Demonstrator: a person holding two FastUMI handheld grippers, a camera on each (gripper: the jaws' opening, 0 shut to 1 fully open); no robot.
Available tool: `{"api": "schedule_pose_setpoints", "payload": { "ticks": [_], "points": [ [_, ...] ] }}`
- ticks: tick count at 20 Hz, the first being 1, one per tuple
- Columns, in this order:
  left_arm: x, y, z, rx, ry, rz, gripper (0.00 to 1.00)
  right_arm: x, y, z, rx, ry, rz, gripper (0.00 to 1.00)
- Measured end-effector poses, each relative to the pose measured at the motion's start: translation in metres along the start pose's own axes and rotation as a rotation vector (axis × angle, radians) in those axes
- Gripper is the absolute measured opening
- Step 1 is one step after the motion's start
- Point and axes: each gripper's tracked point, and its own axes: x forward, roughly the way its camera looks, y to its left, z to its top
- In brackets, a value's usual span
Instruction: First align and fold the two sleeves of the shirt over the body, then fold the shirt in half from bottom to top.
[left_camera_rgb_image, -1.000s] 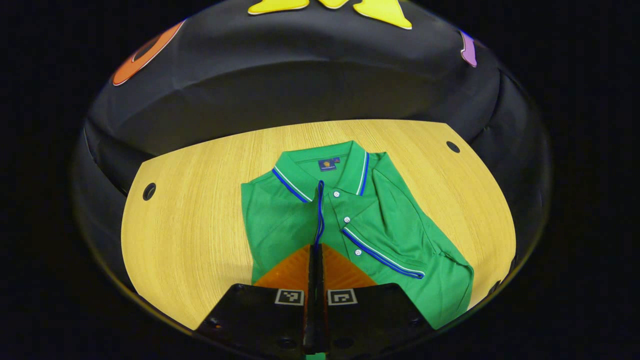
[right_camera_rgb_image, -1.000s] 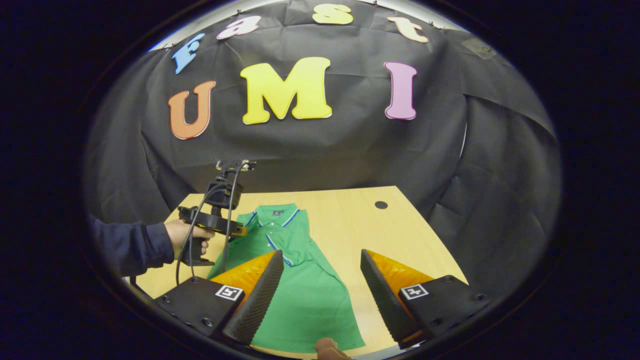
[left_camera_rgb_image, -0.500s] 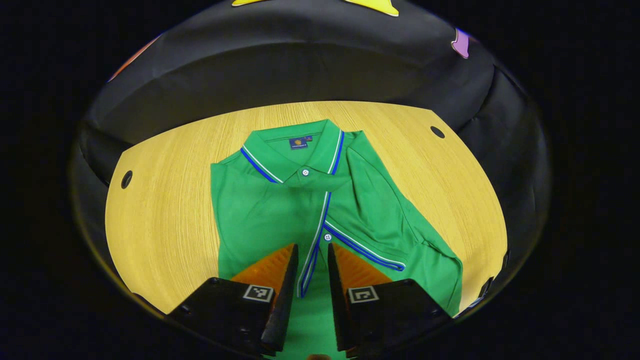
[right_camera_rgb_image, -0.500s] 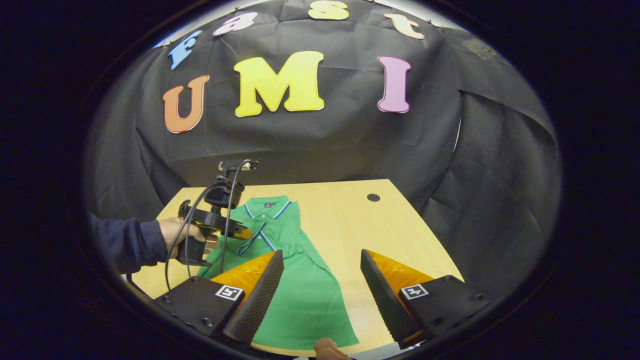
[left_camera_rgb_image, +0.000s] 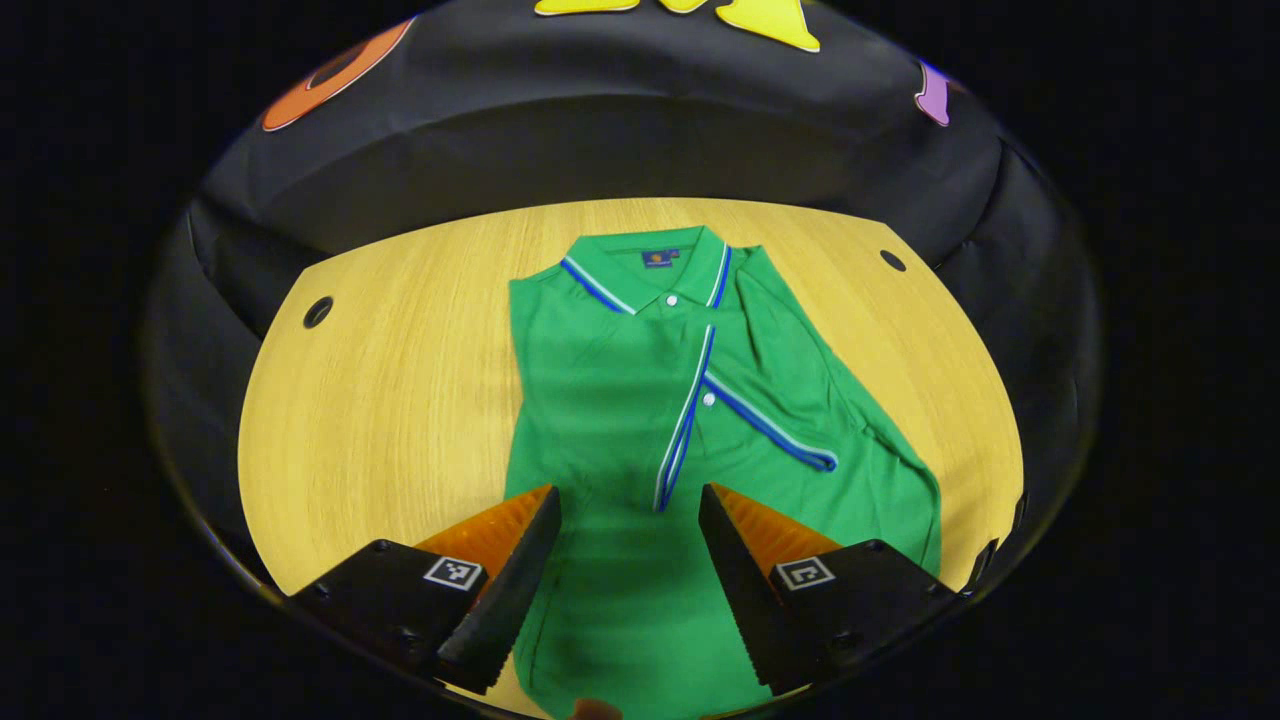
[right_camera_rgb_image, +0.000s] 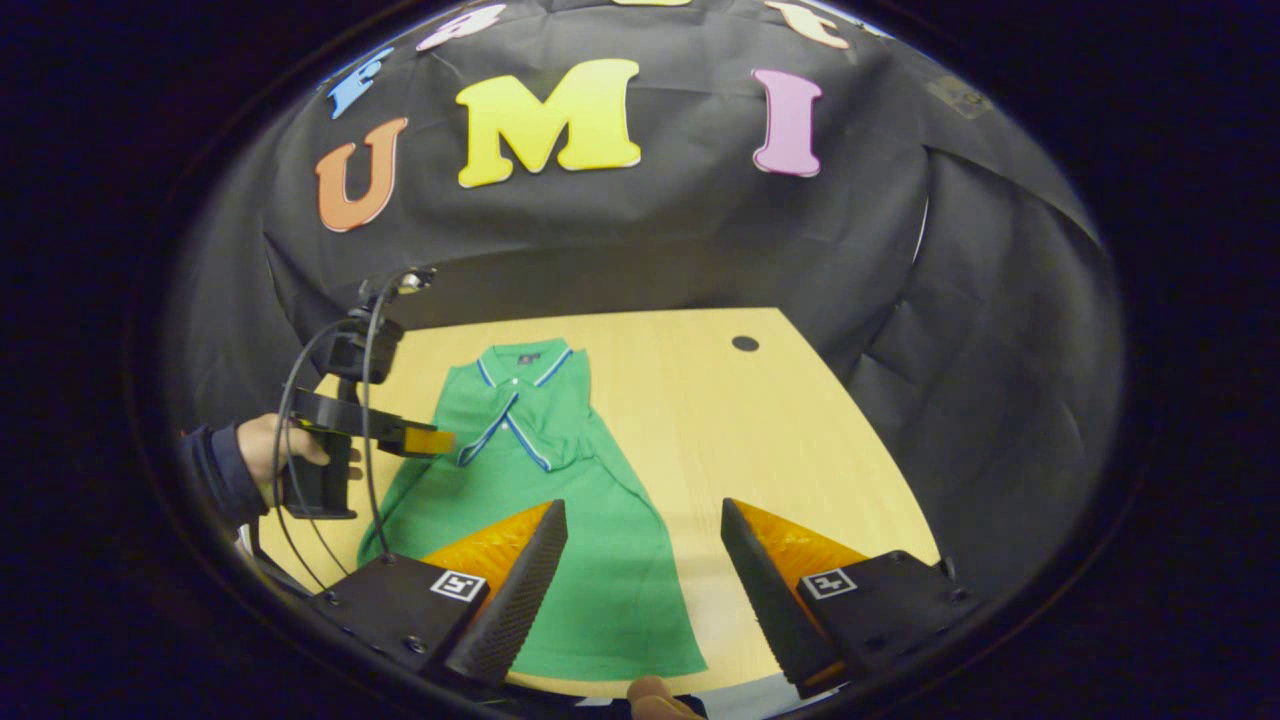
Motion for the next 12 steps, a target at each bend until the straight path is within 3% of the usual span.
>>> {"api": "schedule_pose_setpoints", "payload": {
  "ticks": [12],
  "points": [
    [-0.058,0.057,-0.167,-0.148,0.208,0.078,0.92,0.055,-0.011,-0.126,-0.131,0.292,0.015,0.98]
  ]
}}
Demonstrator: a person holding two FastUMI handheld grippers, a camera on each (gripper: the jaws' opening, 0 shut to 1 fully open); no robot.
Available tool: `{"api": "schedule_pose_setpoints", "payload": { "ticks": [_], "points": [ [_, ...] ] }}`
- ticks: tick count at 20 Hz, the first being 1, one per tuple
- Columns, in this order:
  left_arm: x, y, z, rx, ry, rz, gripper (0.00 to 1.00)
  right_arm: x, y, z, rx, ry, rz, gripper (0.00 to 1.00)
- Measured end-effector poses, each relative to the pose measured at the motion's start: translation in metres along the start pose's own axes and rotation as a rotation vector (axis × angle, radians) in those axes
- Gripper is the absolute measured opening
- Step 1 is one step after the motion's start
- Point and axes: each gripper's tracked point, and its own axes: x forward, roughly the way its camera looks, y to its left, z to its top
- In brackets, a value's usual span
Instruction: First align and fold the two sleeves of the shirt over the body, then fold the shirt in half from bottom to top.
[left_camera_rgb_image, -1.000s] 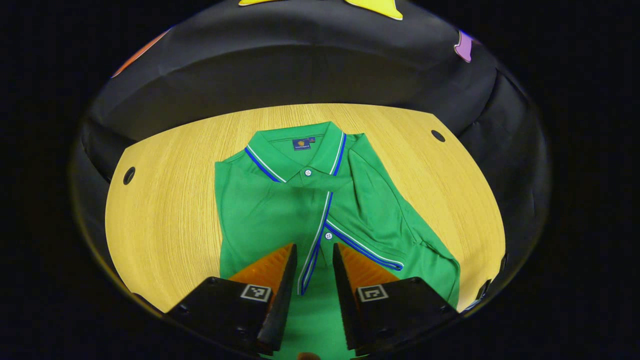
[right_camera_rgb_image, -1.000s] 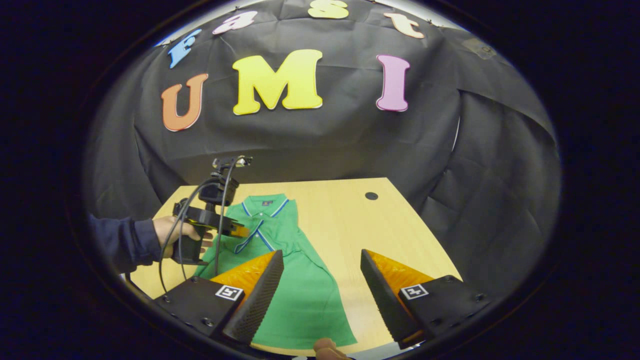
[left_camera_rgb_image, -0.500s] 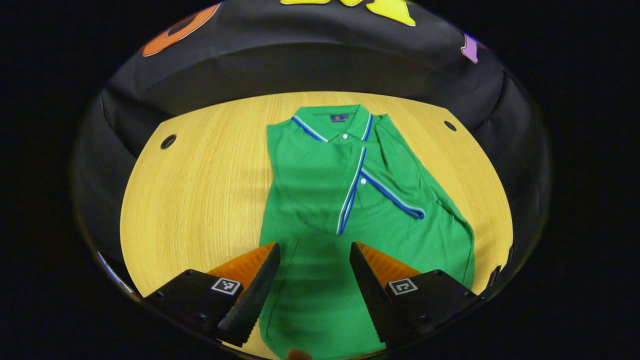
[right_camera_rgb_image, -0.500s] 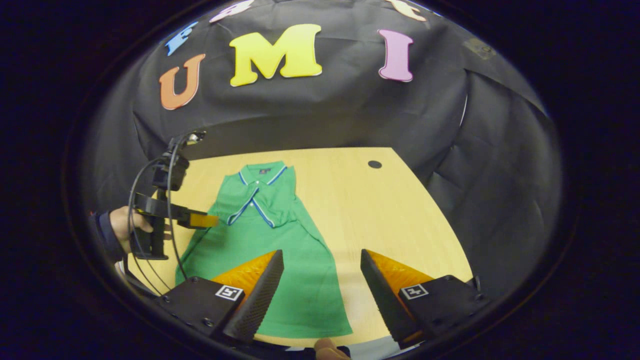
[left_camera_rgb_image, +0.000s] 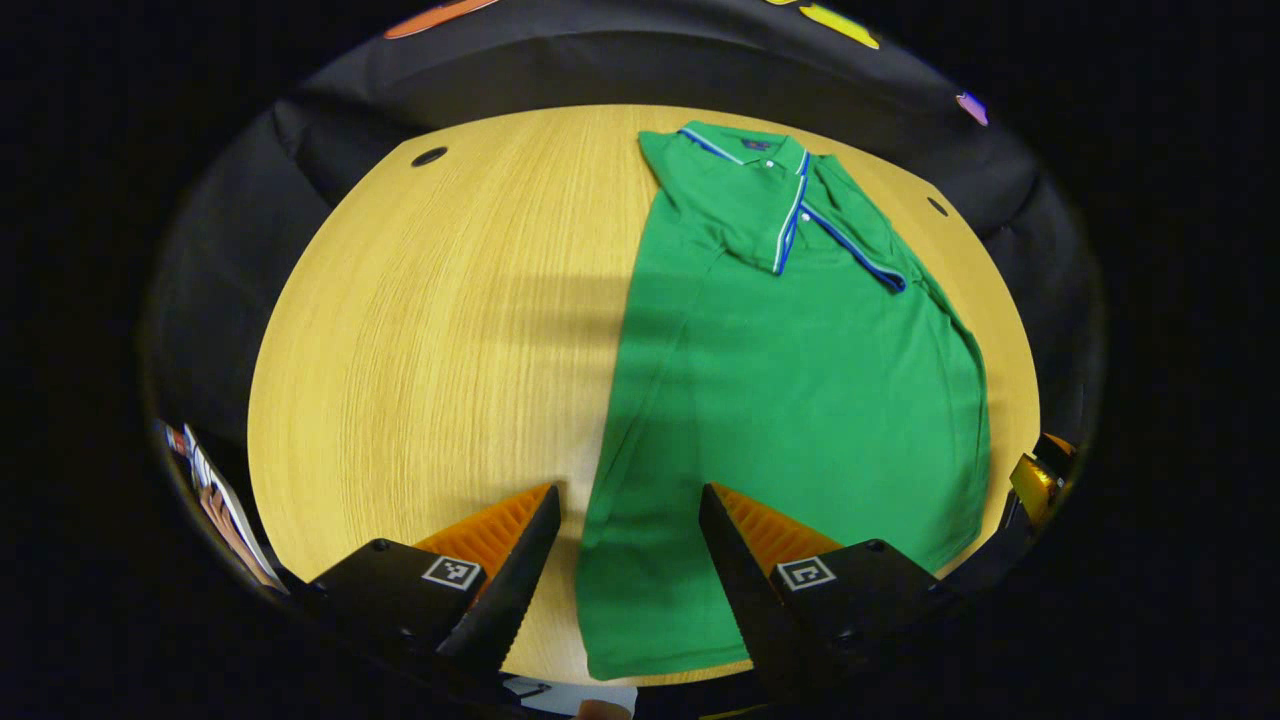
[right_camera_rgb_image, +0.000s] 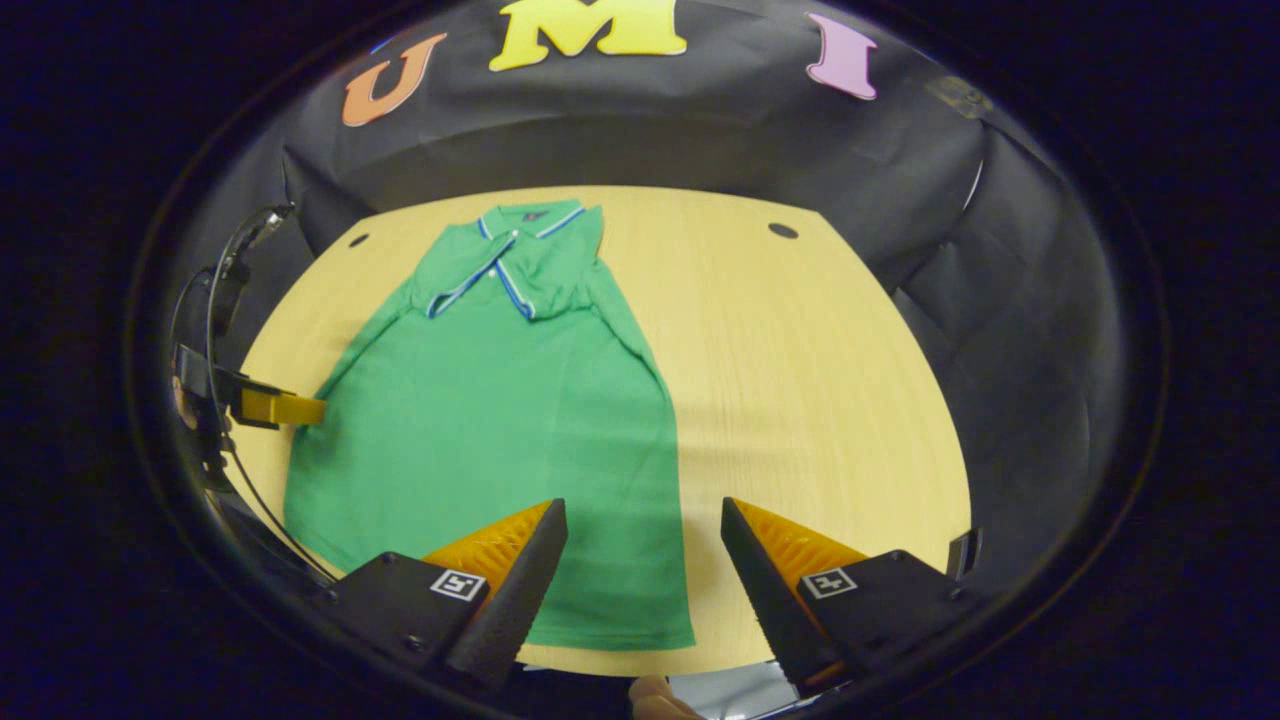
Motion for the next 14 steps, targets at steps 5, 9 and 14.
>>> {"api": "schedule_pose_setpoints", "payload": {
  "ticks": [5,9,14],
  "points": [
    [-0.015,0.015,-0.060,-0.026,0.106,0.020,0.92,0.012,-0.009,-0.034,0.038,0.122,-0.009,0.98],
    [-0.026,0.010,-0.089,-0.050,0.197,-0.005,0.92,0.017,-0.011,-0.053,0.058,0.198,0.003,0.98],
    [-0.037,0.012,-0.086,-0.031,0.248,0.007,0.91,0.017,-0.009,-0.073,0.064,0.305,0.006,0.96]
  ]
}}
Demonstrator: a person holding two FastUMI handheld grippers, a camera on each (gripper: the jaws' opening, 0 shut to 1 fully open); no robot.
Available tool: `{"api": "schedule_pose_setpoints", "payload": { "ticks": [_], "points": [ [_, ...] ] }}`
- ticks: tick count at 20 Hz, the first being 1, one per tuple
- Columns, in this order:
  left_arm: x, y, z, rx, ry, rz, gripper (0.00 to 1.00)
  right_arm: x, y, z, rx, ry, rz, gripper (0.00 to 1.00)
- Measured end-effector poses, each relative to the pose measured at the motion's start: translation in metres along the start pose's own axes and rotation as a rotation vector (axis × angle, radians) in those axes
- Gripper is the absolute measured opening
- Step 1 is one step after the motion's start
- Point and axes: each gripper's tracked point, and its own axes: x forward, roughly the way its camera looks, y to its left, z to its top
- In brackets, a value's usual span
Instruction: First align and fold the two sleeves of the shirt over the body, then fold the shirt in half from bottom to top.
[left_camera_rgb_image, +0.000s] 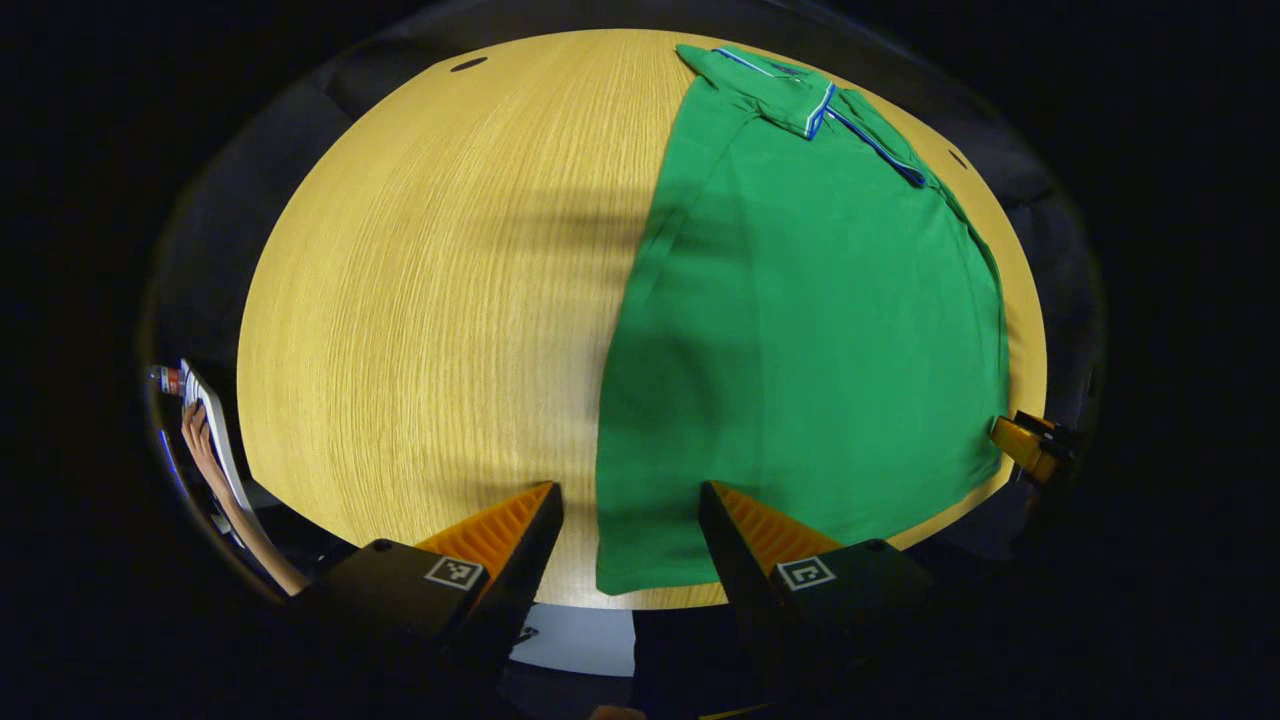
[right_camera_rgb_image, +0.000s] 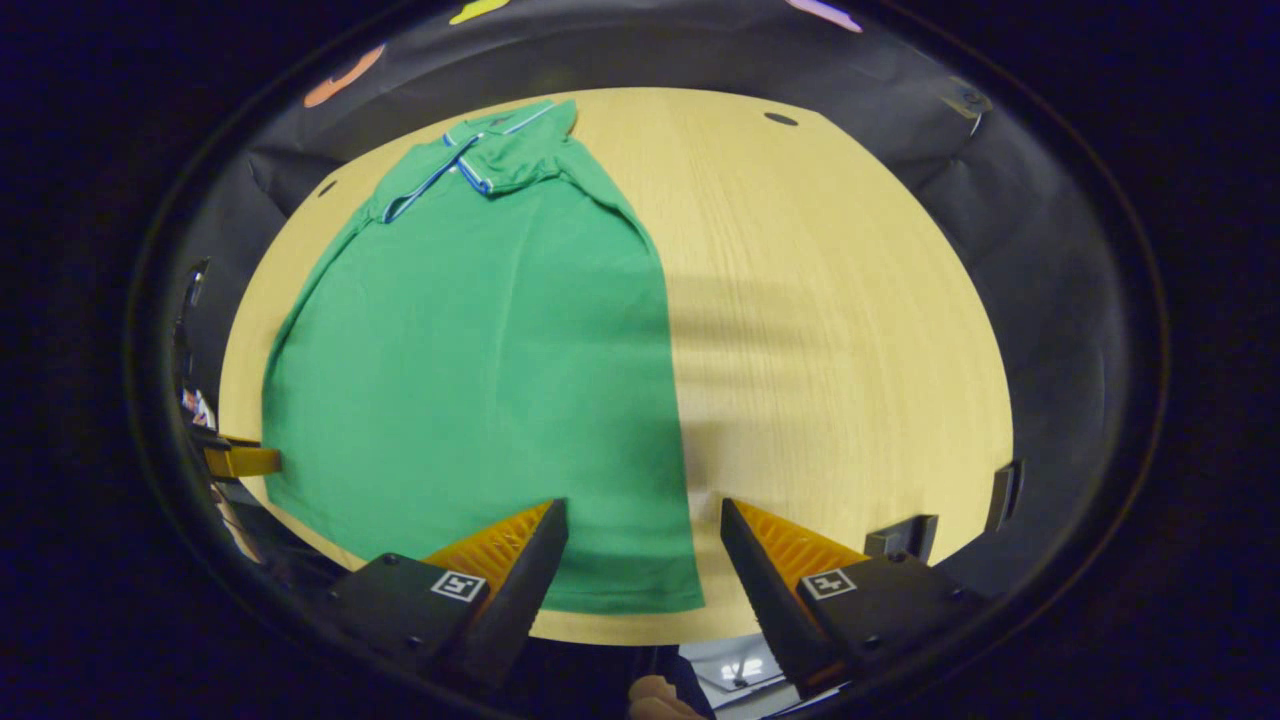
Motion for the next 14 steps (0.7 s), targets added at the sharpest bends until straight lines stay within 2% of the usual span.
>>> {"api": "schedule_pose_setpoints", "payload": {
  "ticks": [2,3,4,6,11,12,13,14],
  "points": [
    [-0.007,0.001,0.005,0.005,0.026,0.001,0.91,0.001,0.001,-0.002,0.017,0.021,0.001,0.98],
    [-0.010,0.001,0.008,-0.001,0.052,0.001,0.91,0.001,0.000,-0.002,0.018,0.036,0.000,0.95],
    [-0.015,0.002,0.012,-0.002,0.072,-0.002,0.90,0.000,0.000,-0.002,0.017,0.049,-0.001,0.98],
    [-0.024,0.002,0.021,0.001,0.105,-0.003,0.90,0.000,0.001,-0.002,0.005,0.090,-0.002,0.96],
    [-0.050,0.002,0.050,0.004,0.120,0.001,0.91,-0.001,0.000,-0.002,-0.003,0.190,-0.005,0.95],
    [-0.055,0.002,0.057,0.006,0.120,0.000,0.91,0.000,0.000,-0.001,0.004,0.205,-0.007,0.99],
    [-0.062,0.002,0.065,0.008,0.121,-0.002,0.91,0.000,0.000,0.000,0.005,0.219,-0.009,0.96],
    [-0.068,0.002,0.073,0.014,0.122,-0.003,0.89,0.000,0.000,-0.001,-0.005,0.232,-0.008,0.98]
  ]
}}
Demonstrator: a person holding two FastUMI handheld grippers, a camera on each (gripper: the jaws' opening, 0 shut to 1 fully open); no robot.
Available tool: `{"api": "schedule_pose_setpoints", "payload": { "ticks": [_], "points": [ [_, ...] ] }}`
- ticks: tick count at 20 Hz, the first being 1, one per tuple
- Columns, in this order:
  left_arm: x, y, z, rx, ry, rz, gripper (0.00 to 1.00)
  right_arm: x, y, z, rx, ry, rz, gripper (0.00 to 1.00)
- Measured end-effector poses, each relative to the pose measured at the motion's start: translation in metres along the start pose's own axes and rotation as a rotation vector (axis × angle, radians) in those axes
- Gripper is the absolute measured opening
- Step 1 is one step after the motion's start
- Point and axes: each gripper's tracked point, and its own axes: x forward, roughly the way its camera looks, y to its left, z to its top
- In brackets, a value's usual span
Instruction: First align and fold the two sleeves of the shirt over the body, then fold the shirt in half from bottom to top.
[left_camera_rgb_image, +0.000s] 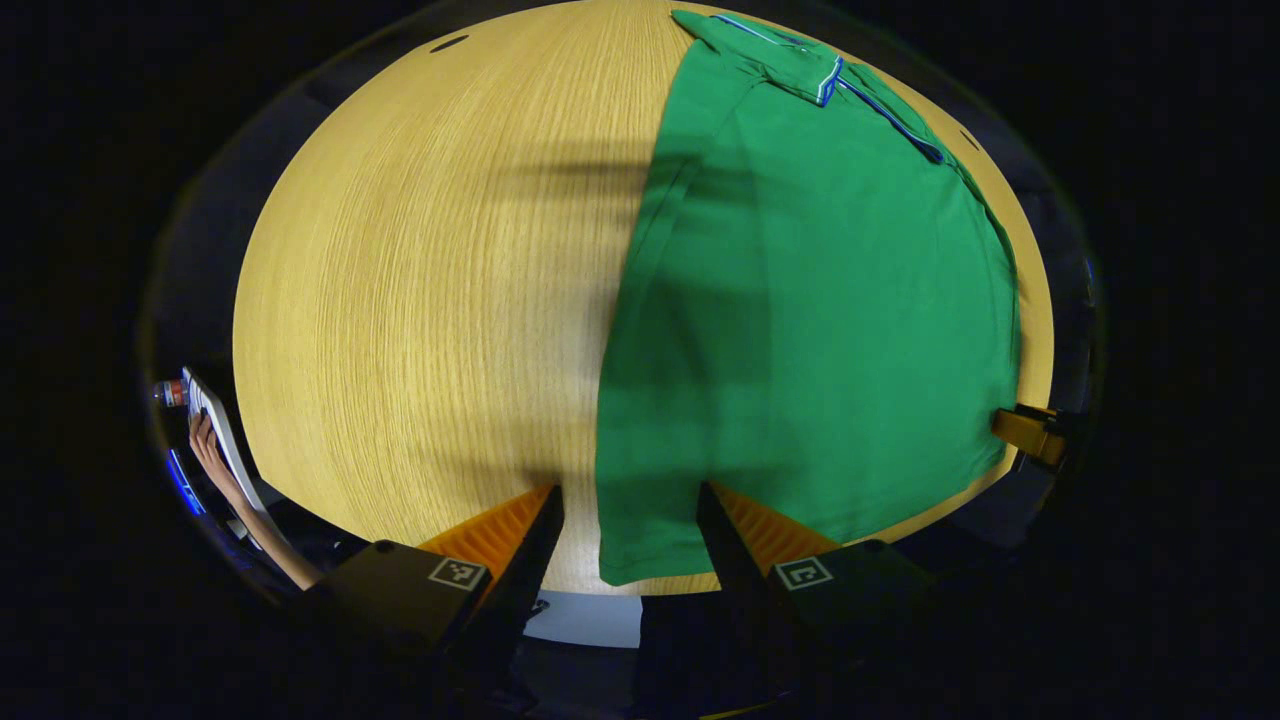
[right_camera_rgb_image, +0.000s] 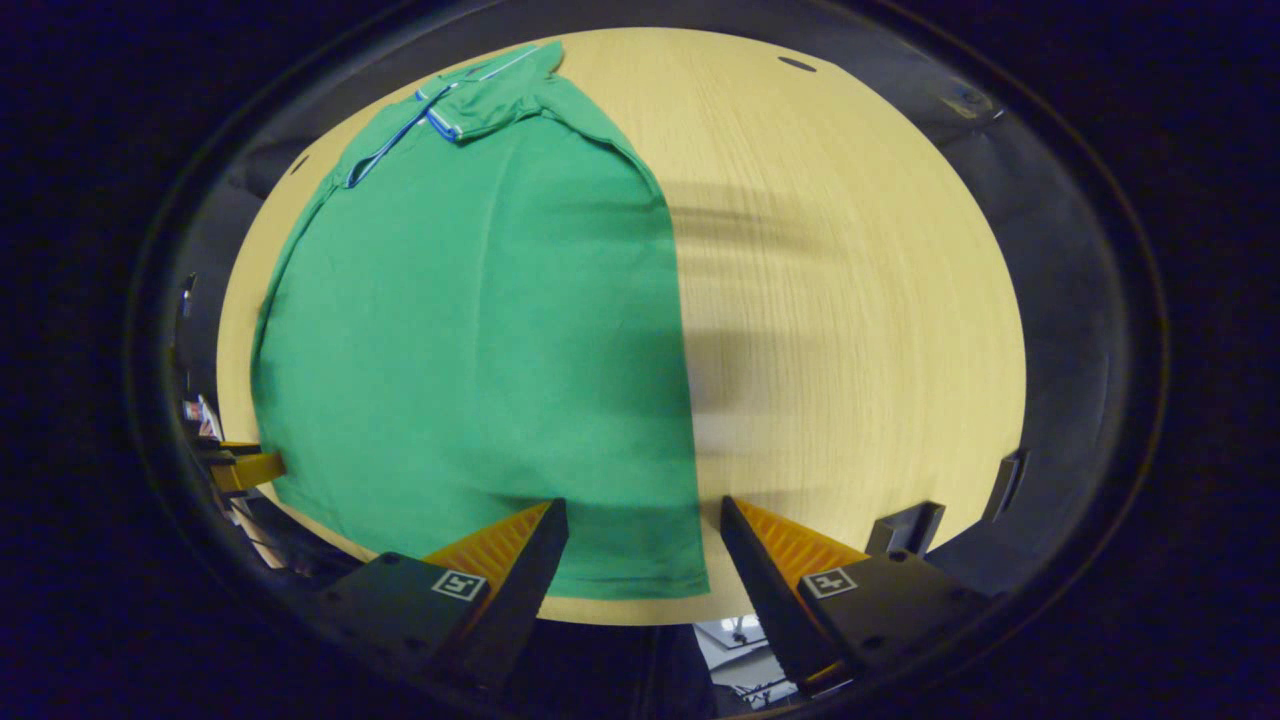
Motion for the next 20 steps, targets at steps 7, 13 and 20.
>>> {"api": "schedule_pose_setpoints", "payload": {
  "ticks": [7,13,20],
  "points": [
    [-0.052,-0.012,0.061,0.035,0.014,-0.013,0.47,0.000,0.008,0.000,-0.058,0.036,0.000,0.37],
    [-0.106,-0.023,0.134,0.057,0.009,-0.019,0.06,-0.001,0.012,0.002,-0.079,0.039,0.013,0.04],
    [-0.186,-0.027,0.239,0.068,-0.061,-0.023,0.04,-0.009,0.015,-0.003,-0.062,0.005,0.074,0.02]
  ]
}}
